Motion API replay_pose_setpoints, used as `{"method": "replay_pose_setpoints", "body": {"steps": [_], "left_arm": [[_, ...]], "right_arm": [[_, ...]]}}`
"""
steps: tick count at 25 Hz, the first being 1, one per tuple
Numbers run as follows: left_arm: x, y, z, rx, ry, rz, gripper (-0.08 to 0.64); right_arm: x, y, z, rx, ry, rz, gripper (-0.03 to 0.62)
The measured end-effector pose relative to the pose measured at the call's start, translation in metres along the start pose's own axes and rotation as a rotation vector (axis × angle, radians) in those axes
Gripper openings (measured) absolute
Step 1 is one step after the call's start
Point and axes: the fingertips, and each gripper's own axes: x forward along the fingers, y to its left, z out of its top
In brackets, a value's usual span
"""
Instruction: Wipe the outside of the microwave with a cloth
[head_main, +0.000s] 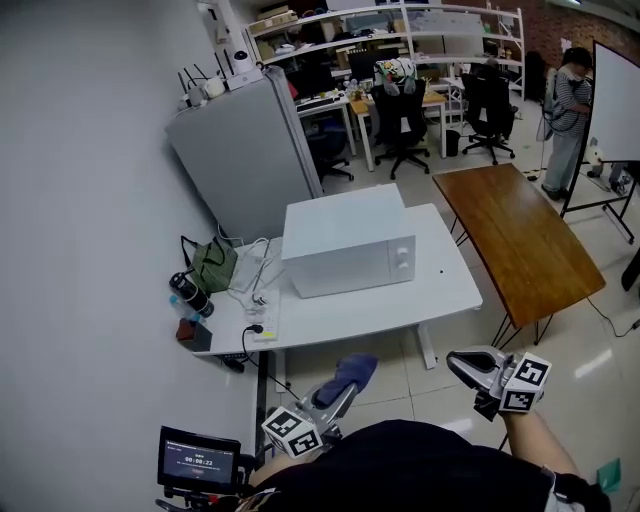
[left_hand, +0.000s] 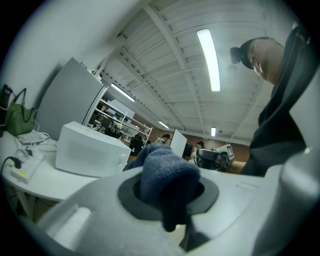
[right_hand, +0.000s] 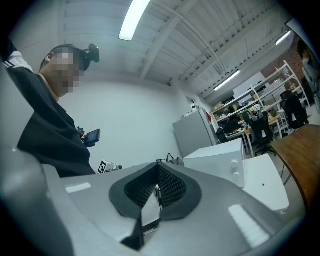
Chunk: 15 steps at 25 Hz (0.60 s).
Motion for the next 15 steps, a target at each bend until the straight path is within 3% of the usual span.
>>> {"method": "replay_pose_setpoints", "body": {"steps": [5,15], "left_arm": [[-0.034,0.013,0.015,0.017,-0.001,0.042,0.062],[-0.072,0.032,0.030,0.043,-0.029,-0.002,0.062]], "right_arm": [[0.022,0.024,-0.001,-0.034,0.004,0.012,0.006],[0.071,0.056,-0.003,-0.062,0.018,0.021,0.006]]}}
